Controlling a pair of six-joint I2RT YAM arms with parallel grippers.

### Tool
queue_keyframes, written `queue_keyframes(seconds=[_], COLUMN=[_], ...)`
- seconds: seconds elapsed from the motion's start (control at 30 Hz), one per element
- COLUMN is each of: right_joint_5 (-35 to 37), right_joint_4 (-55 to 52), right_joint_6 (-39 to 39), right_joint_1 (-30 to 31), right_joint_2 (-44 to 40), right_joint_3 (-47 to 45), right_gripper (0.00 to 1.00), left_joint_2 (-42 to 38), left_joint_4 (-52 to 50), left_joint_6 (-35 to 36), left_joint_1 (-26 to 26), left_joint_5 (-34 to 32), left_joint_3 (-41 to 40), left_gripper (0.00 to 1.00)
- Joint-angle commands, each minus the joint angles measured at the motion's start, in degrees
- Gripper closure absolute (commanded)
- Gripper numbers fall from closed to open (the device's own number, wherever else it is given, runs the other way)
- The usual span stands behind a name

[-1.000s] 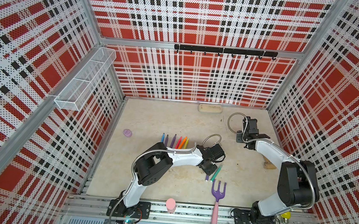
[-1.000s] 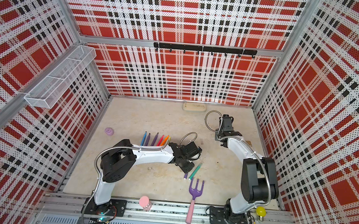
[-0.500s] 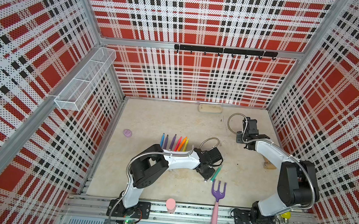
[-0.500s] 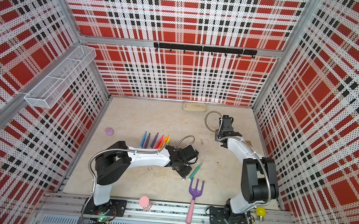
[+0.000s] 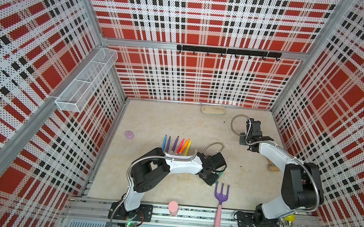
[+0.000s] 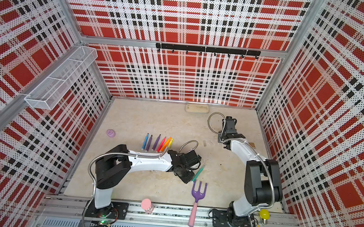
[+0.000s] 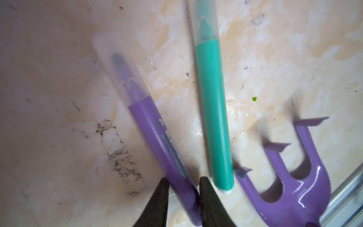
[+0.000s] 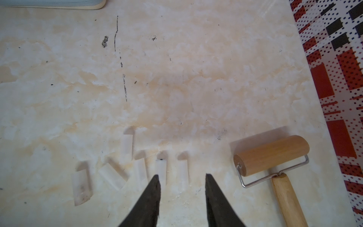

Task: Remove pen caps from pens
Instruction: Pick up the pen from the bottom-center of the table.

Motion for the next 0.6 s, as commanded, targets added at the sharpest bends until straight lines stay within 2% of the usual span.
queue_keyframes(seconds=[0.0, 0.33, 0.5, 0.57], right_joint_5=[0.49, -0.43, -3.02, -6.19], right_joint_4=[2.45, 3.73, 5.86, 7.50], right_joint_6=[-0.16, -0.37, -0.16, 0.06], right_joint_1=[0.33, 0.67, 0.83, 0.93], right_joint_2=[-1.79, -2.62, -4.48, -5.91], right_joint_3=[-0.84, -1.15, -2.28, -3.30], right_gripper=[0.59, 0.59, 0.59, 0.59], left_joint_2=[3.92, 2.76, -3.86, -7.94], left_joint_4=[-1.65, 1.89, 6.44, 9.15], left_joint_6=[-0.67, -0.40, -1.23, -1.70], left_joint_1=[1.22, 4.79, 7.83, 9.52], left_joint_5=[0.28, -1.99, -6.28, -8.29], left_joint_3=[-3.34, -7.12, -10.71, -13.13], left_gripper=[0.72, 0.86, 0.87, 0.87])
